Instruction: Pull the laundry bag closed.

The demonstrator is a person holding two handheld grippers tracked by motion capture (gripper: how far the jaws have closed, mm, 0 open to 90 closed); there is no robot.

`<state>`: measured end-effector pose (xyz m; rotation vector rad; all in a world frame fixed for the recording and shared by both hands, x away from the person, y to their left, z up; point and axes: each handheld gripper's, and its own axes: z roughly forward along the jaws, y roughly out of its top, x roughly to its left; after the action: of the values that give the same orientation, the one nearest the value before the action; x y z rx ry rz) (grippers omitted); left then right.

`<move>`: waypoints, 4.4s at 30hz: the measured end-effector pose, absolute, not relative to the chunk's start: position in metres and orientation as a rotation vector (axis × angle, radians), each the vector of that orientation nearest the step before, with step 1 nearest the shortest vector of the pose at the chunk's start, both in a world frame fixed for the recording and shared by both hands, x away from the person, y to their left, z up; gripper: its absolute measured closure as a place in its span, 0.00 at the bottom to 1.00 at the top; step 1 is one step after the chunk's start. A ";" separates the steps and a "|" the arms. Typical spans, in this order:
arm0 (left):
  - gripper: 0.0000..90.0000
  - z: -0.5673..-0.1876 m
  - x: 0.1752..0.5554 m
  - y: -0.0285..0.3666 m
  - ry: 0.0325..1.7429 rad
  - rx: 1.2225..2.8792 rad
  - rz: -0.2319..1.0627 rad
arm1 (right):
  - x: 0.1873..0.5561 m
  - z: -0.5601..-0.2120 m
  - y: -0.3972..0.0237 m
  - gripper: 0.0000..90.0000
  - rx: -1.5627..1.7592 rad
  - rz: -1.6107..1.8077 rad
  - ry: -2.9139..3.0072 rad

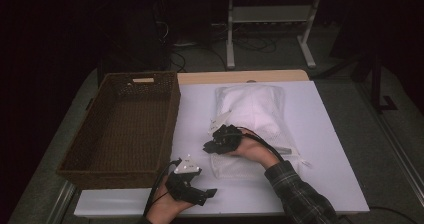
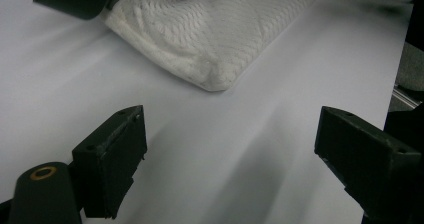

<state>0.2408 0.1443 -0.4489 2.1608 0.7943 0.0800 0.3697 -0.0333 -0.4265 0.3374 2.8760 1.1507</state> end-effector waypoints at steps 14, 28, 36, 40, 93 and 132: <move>0.14 -0.450 0.241 0.143 0.798 2.161 0.078 | 0.364 -0.412 -0.059 0.89 0.377 1.243 2.824; 0.14 -0.451 0.242 0.143 0.805 2.156 0.068 | 0.368 -0.420 -0.089 0.58 0.492 1.274 2.831; 0.14 -0.450 0.242 0.144 0.806 2.154 0.069 | 0.375 -0.422 -0.114 0.43 0.531 1.284 2.796; 0.14 -0.450 0.242 0.143 0.807 2.159 0.070 | 0.376 -0.435 -0.113 0.40 0.513 1.278 2.814; 0.45 -0.423 0.316 0.114 0.879 2.045 0.151 | 0.363 -0.436 -0.145 0.98 0.514 1.491 2.652; 0.95 -0.425 0.310 0.115 0.730 2.125 0.236 | 0.335 -0.420 -0.163 0.79 0.705 1.491 2.622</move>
<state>0.3096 0.1147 -0.4254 2.1246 0.7302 0.2361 0.3351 -0.1631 -0.4195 0.7051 2.6222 1.4911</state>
